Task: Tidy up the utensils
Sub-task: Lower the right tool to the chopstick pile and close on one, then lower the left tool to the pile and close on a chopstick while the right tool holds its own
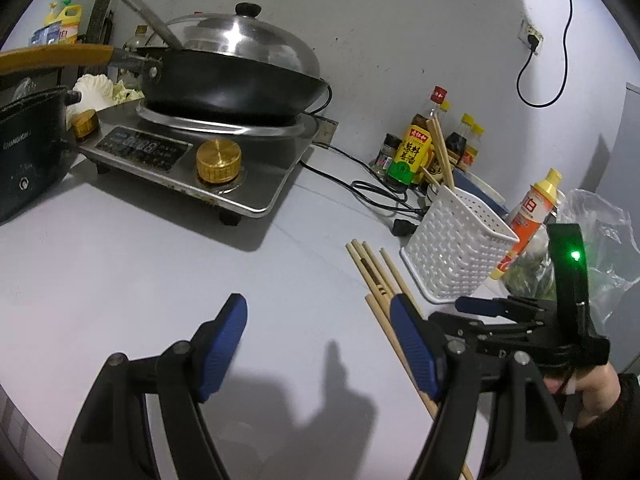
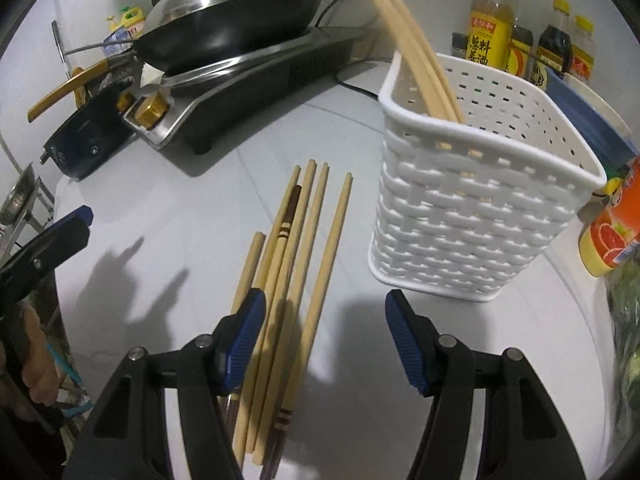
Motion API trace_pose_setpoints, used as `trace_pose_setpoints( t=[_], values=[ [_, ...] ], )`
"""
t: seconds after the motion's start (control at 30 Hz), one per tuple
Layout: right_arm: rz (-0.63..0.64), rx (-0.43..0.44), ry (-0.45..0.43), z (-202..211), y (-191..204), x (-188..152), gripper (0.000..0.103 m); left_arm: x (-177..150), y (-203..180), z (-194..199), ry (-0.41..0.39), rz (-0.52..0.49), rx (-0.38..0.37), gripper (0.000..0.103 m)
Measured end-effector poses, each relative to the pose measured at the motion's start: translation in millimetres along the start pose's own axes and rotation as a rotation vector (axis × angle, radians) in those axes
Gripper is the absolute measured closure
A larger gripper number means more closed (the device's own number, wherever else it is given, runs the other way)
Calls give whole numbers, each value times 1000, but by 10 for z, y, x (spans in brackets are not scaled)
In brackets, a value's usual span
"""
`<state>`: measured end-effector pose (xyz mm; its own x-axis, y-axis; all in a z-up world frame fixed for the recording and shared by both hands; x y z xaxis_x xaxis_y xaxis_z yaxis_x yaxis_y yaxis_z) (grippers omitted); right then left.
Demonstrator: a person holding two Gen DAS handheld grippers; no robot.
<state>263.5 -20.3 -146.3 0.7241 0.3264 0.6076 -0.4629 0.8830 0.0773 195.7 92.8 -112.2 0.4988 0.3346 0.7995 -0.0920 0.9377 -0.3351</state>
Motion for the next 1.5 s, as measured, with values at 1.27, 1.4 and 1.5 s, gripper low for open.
trace_pose_setpoints(
  t=[1.27, 1.4, 1.5],
  values=[
    [82, 73, -88, 263, 88, -41, 97, -463, -471, -309, 186, -108, -19, 29],
    [71, 99, -121, 383, 46, -44, 97, -615, -633, -399, 233, -157, -13, 29],
    [58, 115, -141, 460, -25, -56, 97, -708, -673, -474, 259, -175, 14, 29]
  ],
)
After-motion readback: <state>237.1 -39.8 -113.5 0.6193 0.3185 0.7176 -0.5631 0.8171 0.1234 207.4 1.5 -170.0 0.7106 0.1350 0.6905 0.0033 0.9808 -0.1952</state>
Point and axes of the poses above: each gripper's, at about its wrist camera, not at the fingertips, and z roughly against the way its jaws point, y to its left, x to its top, the point moved 10 cm from there along -z, roughly the way its jaws point, and after that the axes turned 5 degrees about -y, right-handed, at the moved point
